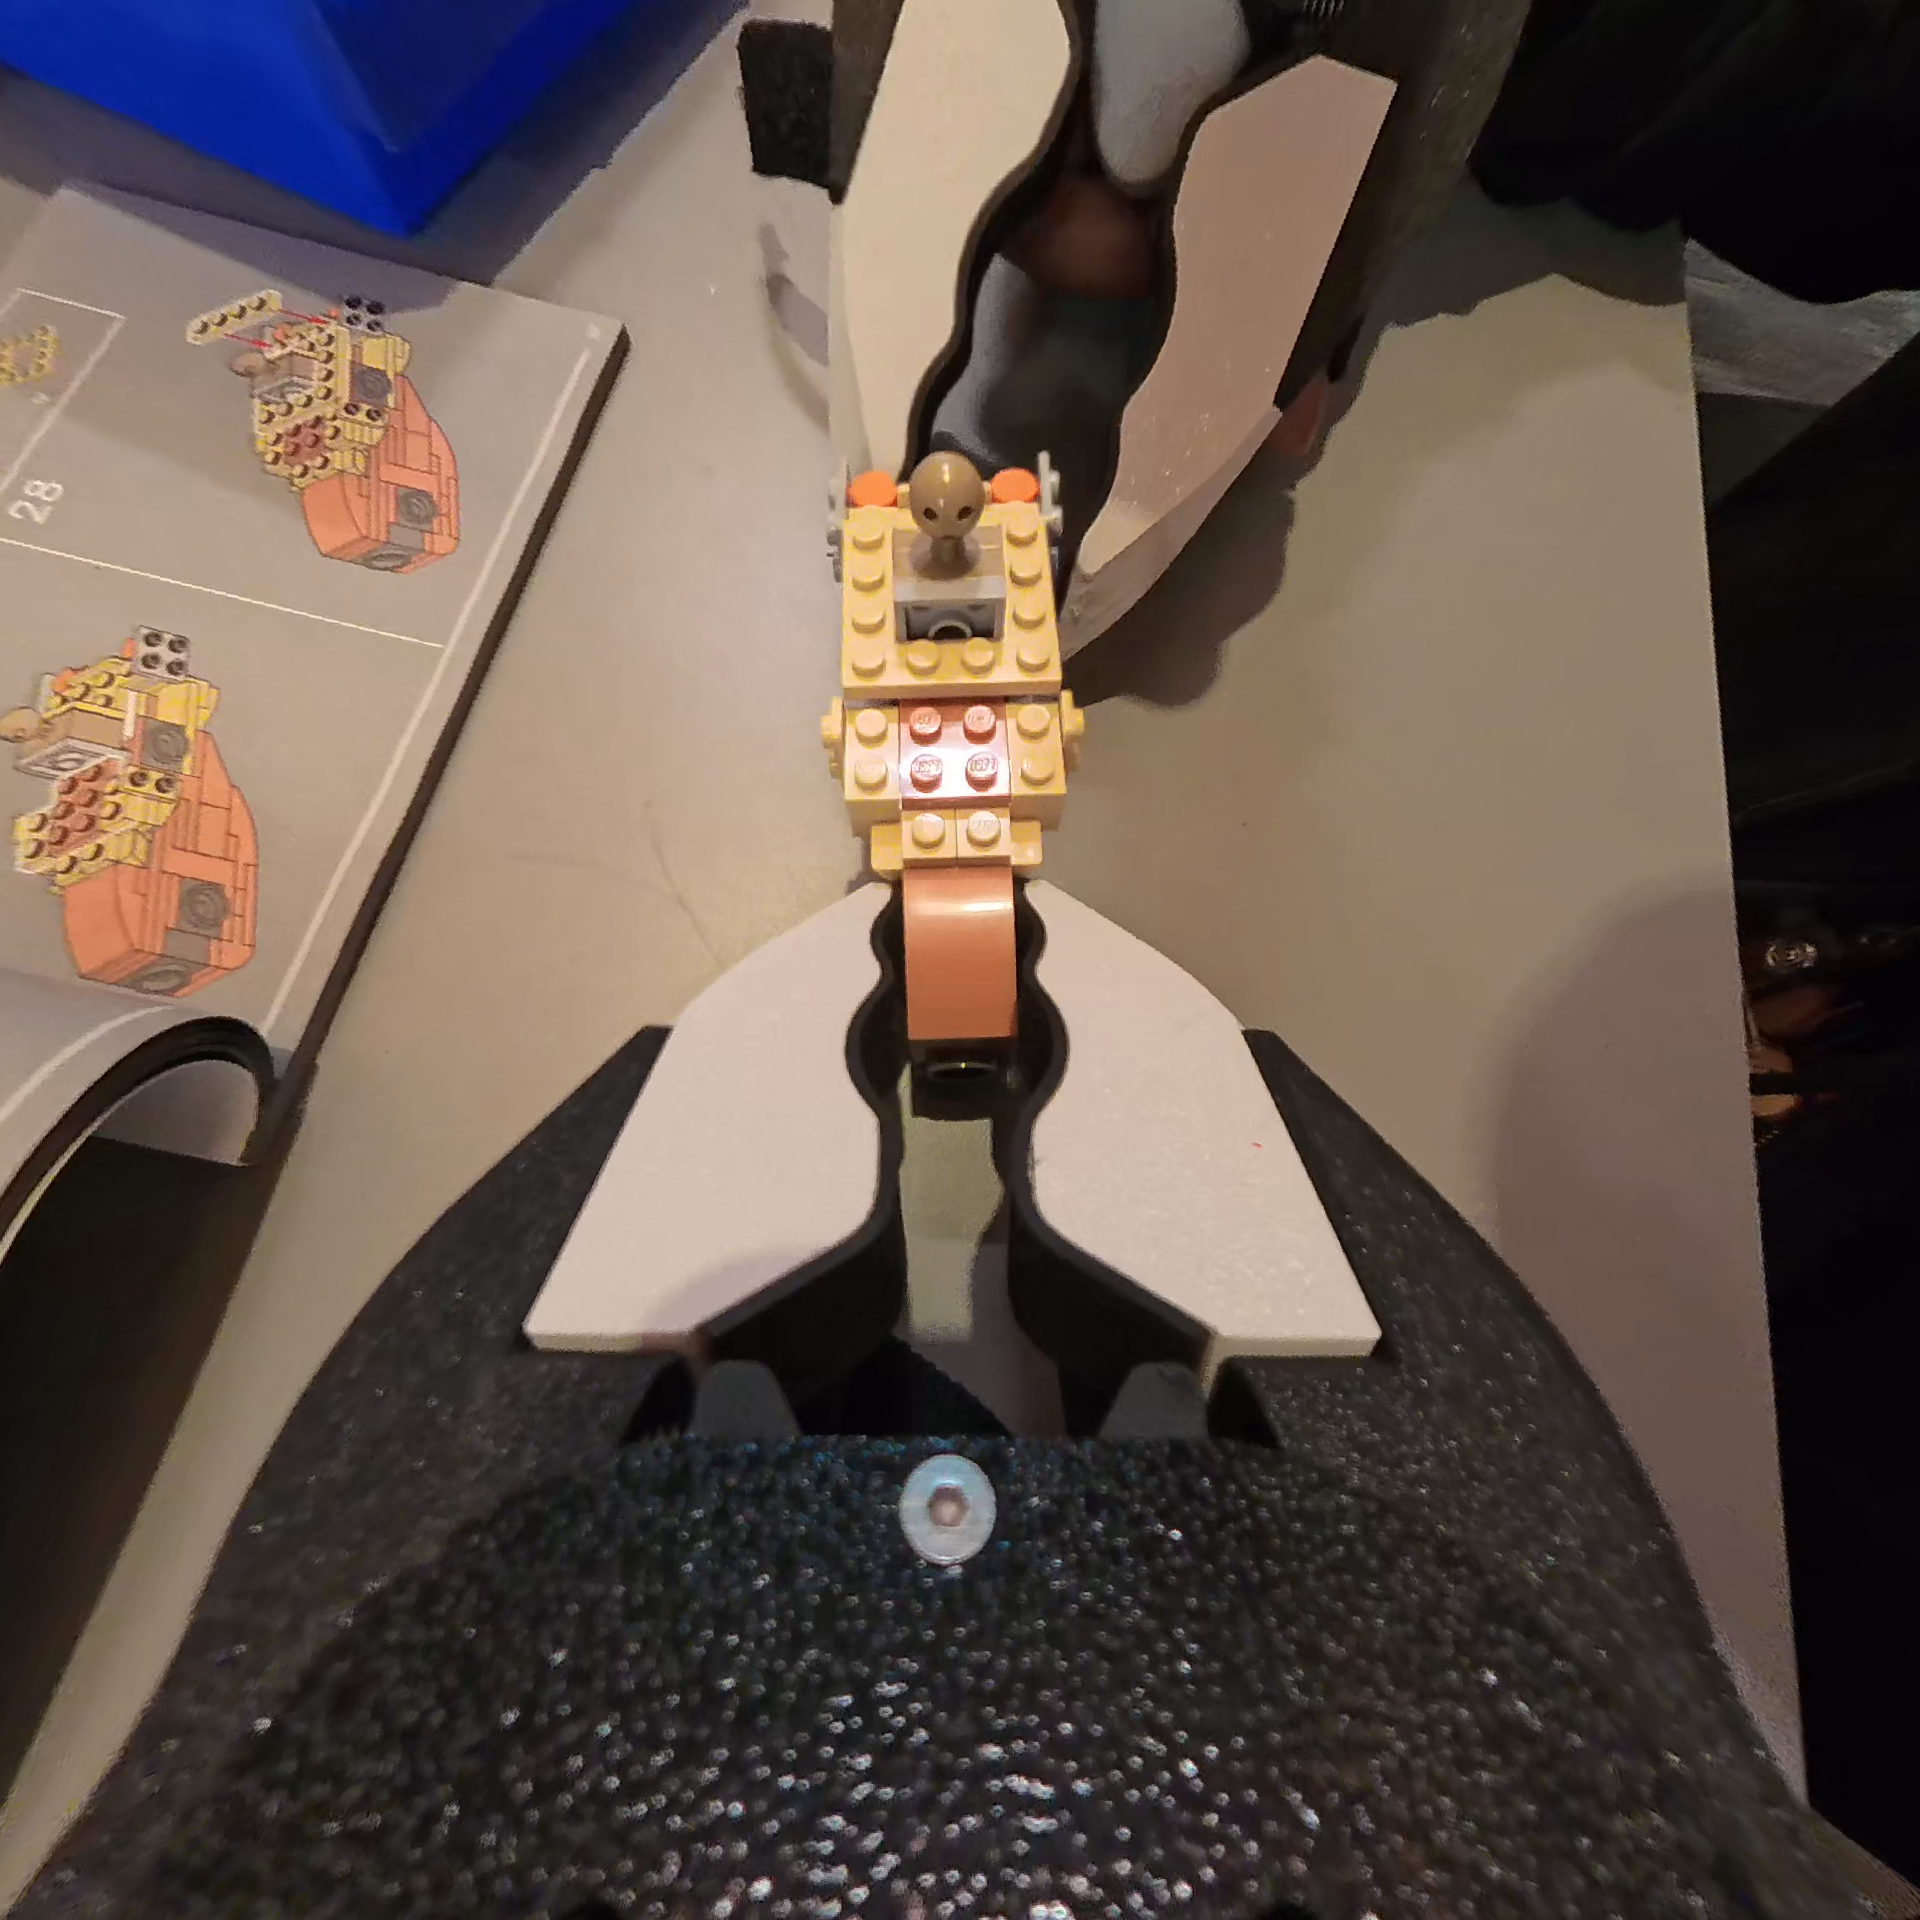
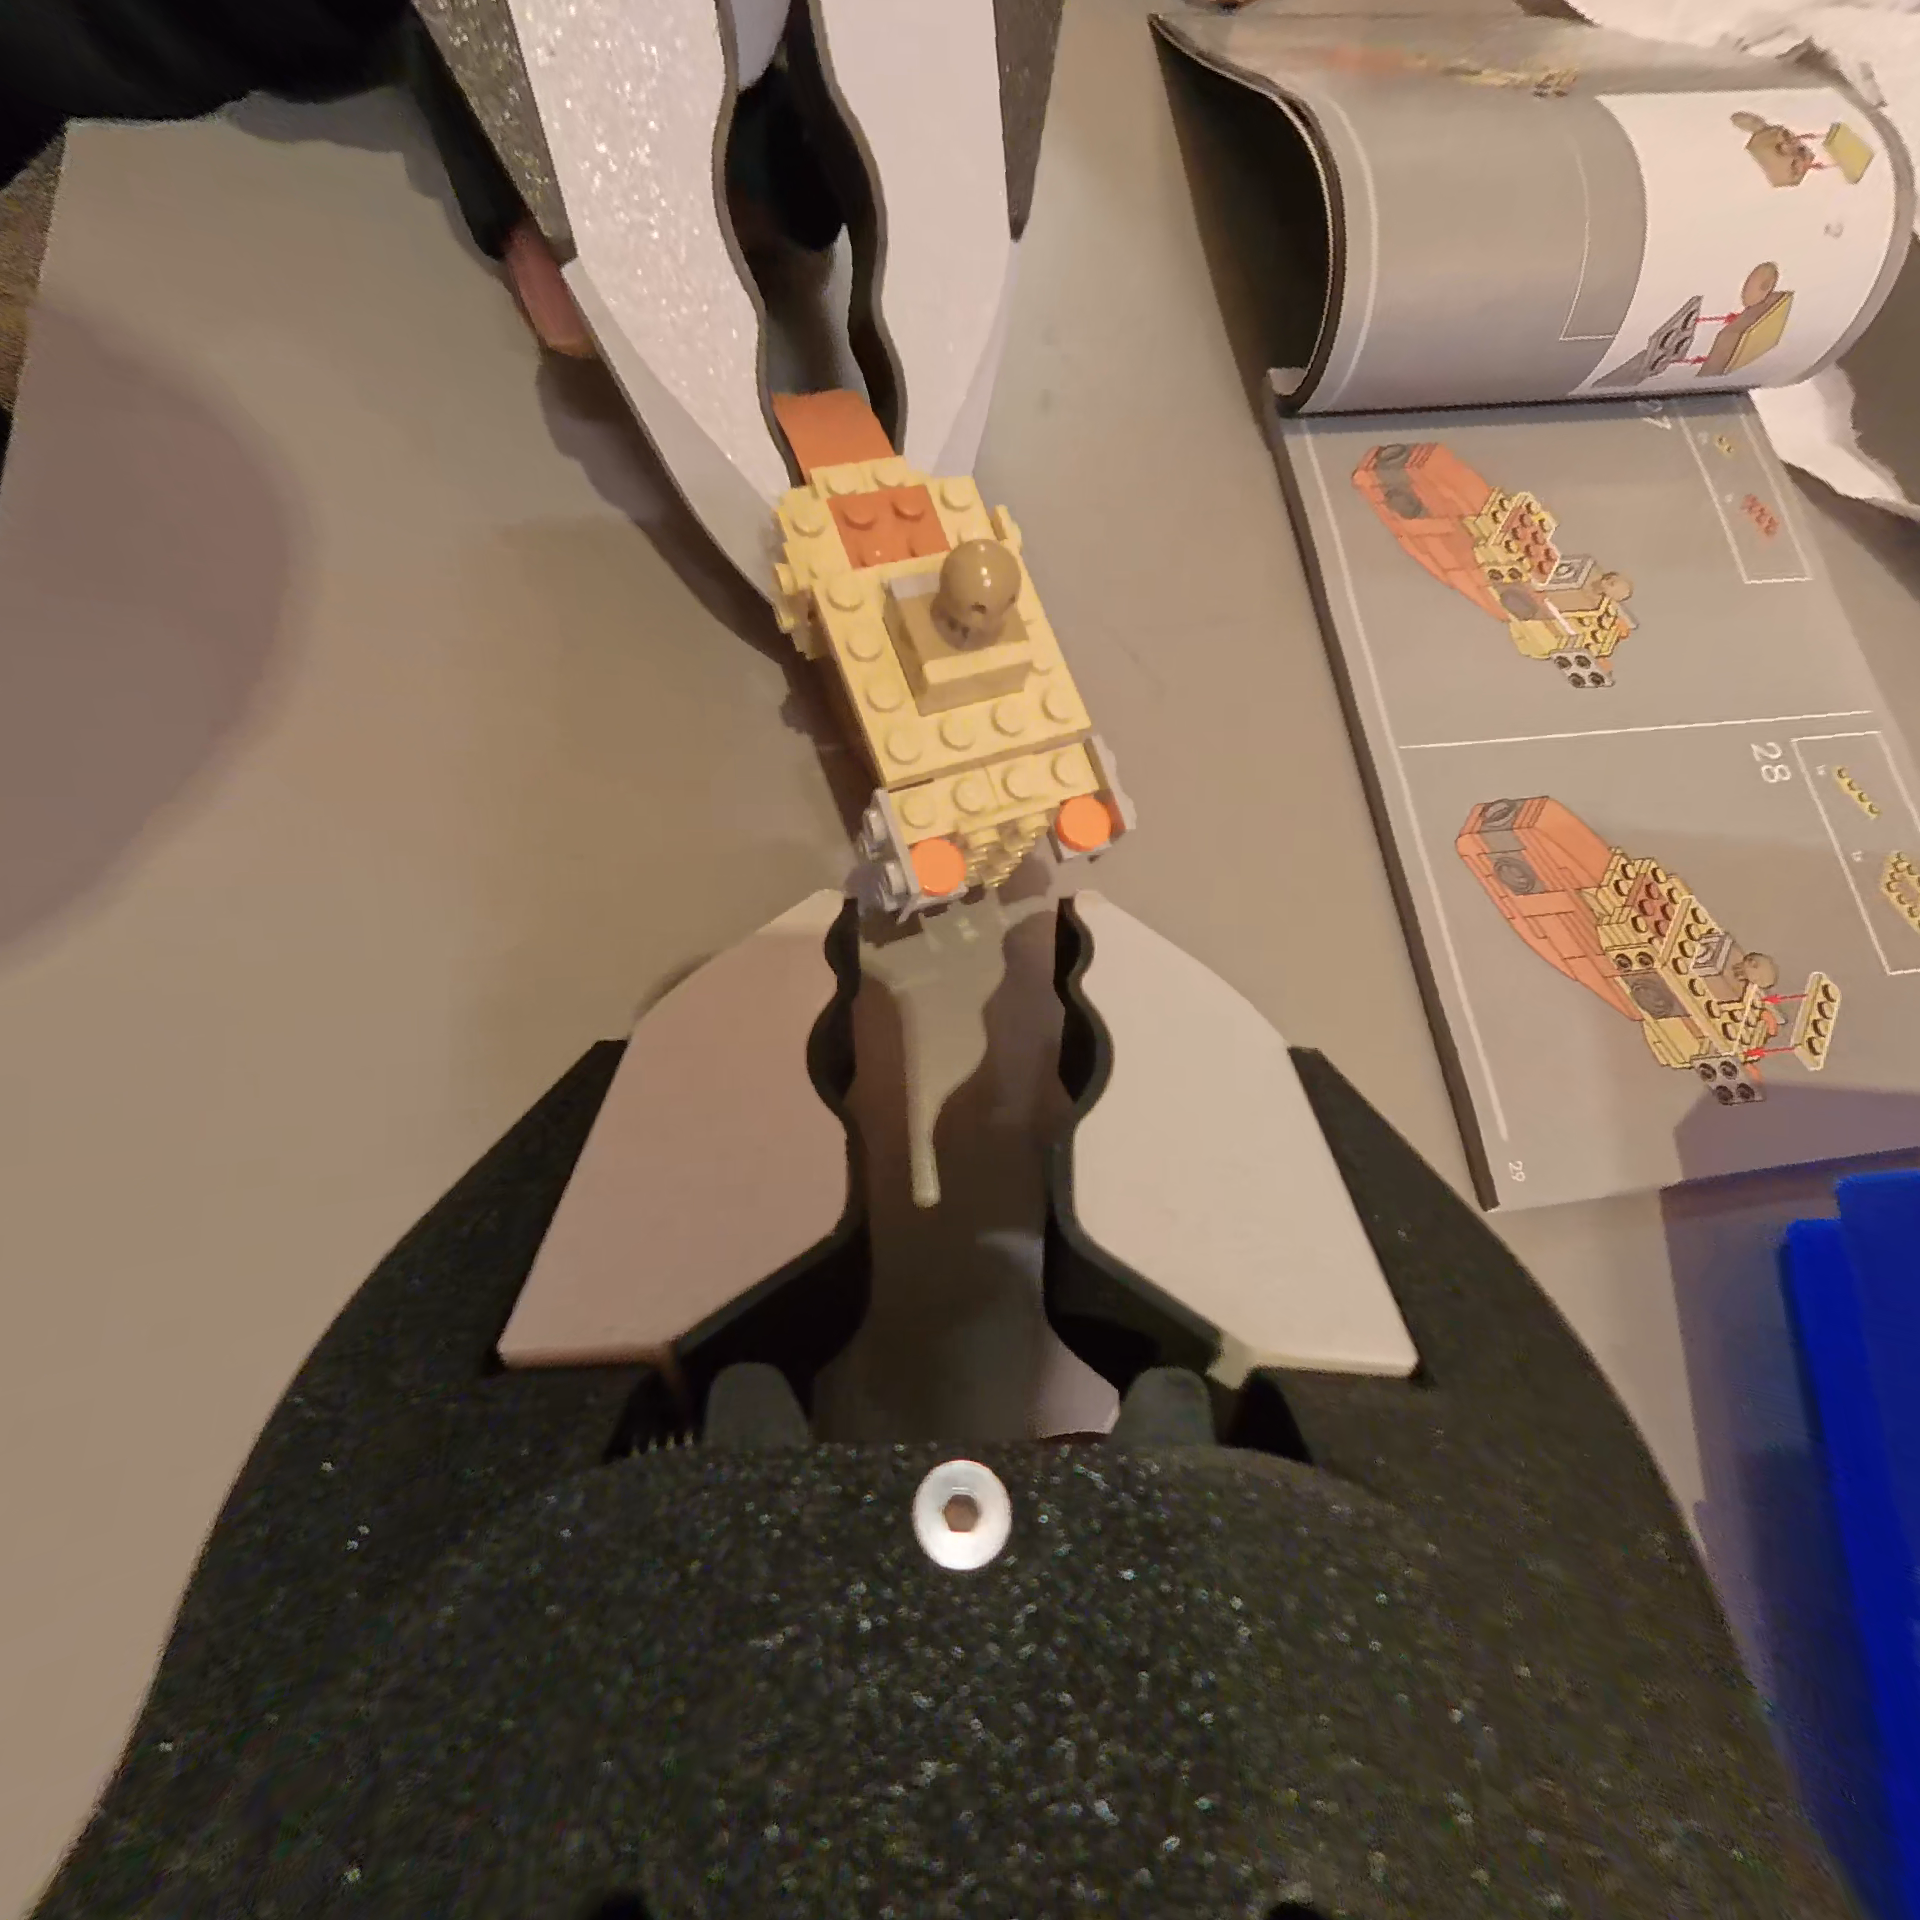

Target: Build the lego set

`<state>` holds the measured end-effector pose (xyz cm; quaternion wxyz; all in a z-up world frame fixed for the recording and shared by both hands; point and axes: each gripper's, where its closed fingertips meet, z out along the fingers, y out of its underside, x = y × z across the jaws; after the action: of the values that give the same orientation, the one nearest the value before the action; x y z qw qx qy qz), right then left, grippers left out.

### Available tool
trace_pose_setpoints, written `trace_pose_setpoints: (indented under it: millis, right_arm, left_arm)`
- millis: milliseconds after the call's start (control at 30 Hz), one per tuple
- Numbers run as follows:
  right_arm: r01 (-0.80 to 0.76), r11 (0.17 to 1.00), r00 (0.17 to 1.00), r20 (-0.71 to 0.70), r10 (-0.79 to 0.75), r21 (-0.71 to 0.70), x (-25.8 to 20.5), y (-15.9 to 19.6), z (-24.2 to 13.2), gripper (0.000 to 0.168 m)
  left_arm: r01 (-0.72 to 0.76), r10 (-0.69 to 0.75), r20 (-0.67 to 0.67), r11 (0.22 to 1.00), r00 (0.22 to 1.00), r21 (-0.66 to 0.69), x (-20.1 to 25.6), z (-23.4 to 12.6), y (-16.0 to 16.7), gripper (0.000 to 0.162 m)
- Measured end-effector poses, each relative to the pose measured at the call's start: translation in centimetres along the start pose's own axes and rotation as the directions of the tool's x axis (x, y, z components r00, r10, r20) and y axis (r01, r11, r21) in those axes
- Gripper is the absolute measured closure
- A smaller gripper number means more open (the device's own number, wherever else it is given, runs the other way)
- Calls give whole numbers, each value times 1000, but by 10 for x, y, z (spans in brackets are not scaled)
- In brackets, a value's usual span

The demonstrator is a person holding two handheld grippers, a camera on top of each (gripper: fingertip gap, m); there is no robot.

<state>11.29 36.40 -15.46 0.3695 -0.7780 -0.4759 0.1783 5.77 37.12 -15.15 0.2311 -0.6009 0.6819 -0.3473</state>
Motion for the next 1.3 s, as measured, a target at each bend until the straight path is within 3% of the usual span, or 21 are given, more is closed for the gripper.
trace_pose_setpoints:
  millis: [167, 300, 467, 600, 933, 1300]
  right_arm:
    - [-78, 997, 996, 42, 78, -5, 0, 6, -7, 128]
    - [-274, 962, 948, 175, 268, 16, -6, 2, -15, 127]
    - [-605, 796, 727, 430, 535, 31, -16, -19, -24, 126]
    - [-716, 698, 600, 499, 625, -14, -18, -21, -23, 128]
    - [-795, 606, 488, 550, 678, -41, -14, -25, -21, 134]
    - [-820, 571, 467, 539, 701, -33, -15, -24, -19, 137]
  left_arm:
    - [-17, 17, 23, 1000, 1000, 9, 0, 0, 1, 144]
    - [-39, 38, 26, 999, 999, 10, 1, 0, 1, 144]
    - [-83, 83, 40, 996, 996, 9, 1, 1, 1, 144]
    - [-117, 116, 62, 993, 991, 13, 2, 0, 1, 144]
    - [-214, 211, 116, 977, 971, 20, 3, -1, 1, 144]
    - [-320, 309, 217, 947, 926, 17, 4, -2, 0, 144]
